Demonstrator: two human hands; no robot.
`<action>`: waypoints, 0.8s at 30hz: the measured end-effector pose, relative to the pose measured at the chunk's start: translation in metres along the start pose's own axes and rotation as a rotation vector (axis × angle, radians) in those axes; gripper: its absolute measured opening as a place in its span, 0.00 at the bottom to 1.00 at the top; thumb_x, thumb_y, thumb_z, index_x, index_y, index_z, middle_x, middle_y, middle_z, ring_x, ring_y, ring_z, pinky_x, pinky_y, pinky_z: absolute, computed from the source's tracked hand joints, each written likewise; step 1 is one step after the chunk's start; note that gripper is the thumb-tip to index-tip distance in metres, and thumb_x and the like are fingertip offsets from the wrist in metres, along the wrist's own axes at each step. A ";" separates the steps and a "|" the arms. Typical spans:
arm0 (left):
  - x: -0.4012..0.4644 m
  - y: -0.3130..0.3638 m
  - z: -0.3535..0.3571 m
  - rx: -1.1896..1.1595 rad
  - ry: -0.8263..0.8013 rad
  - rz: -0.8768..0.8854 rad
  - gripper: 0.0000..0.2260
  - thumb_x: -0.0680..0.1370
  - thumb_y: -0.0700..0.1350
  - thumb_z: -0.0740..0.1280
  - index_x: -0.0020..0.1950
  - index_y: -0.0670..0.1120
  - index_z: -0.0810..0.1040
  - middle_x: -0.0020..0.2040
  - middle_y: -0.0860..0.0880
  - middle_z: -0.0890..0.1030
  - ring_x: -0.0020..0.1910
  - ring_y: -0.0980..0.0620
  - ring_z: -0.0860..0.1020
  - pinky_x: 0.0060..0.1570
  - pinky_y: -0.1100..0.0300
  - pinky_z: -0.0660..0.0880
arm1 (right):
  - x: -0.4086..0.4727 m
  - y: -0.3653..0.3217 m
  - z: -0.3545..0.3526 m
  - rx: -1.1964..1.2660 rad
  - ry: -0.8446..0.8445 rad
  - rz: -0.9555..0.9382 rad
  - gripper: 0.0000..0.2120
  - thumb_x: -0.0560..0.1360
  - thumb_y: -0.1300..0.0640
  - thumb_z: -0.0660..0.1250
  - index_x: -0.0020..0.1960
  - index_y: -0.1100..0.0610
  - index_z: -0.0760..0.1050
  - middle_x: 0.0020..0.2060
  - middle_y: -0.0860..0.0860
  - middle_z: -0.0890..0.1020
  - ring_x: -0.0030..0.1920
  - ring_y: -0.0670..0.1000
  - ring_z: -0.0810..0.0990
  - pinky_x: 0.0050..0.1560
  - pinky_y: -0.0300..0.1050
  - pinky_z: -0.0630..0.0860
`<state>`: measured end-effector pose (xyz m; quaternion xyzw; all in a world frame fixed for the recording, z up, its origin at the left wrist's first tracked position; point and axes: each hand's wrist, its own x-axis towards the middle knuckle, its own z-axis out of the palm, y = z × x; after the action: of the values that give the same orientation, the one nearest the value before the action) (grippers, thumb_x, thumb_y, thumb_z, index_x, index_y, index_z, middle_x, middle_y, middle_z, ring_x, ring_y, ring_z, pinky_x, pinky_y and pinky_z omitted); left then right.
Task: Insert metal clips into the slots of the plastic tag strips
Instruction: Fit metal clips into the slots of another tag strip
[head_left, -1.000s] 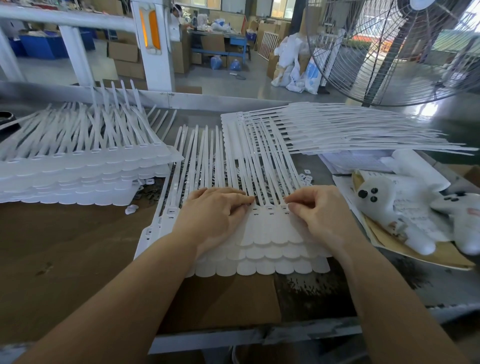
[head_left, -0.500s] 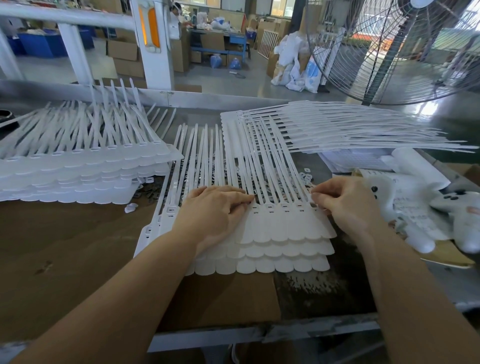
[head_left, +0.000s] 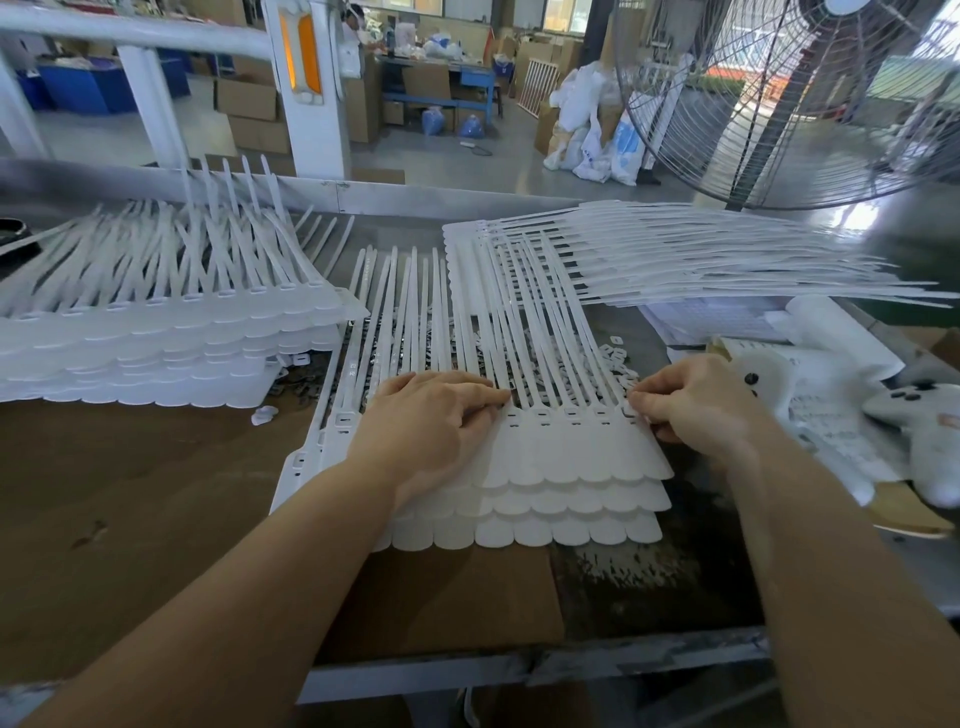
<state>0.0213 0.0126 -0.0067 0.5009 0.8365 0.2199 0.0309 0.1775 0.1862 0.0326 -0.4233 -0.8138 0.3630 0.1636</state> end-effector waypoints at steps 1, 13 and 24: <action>0.000 0.000 0.000 -0.005 0.001 0.000 0.15 0.81 0.57 0.53 0.65 0.66 0.70 0.66 0.66 0.70 0.67 0.62 0.64 0.68 0.59 0.50 | 0.000 -0.001 0.000 0.011 -0.021 0.016 0.02 0.74 0.63 0.68 0.44 0.60 0.79 0.34 0.53 0.79 0.35 0.49 0.76 0.39 0.40 0.78; -0.002 0.001 -0.001 -0.008 0.014 -0.002 0.15 0.80 0.58 0.53 0.66 0.65 0.70 0.66 0.65 0.70 0.67 0.61 0.64 0.68 0.58 0.50 | 0.008 -0.008 -0.001 0.075 -0.097 0.157 0.03 0.71 0.67 0.71 0.40 0.61 0.79 0.35 0.54 0.79 0.36 0.48 0.77 0.30 0.35 0.76; -0.002 0.000 0.001 0.001 0.022 -0.002 0.14 0.81 0.57 0.54 0.65 0.66 0.70 0.66 0.66 0.70 0.66 0.62 0.64 0.68 0.59 0.50 | 0.011 -0.006 -0.001 0.157 -0.117 0.205 0.08 0.69 0.69 0.72 0.35 0.59 0.78 0.35 0.55 0.80 0.36 0.48 0.78 0.25 0.33 0.75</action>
<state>0.0219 0.0113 -0.0078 0.4975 0.8375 0.2248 0.0217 0.1687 0.1932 0.0370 -0.4684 -0.7434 0.4645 0.1106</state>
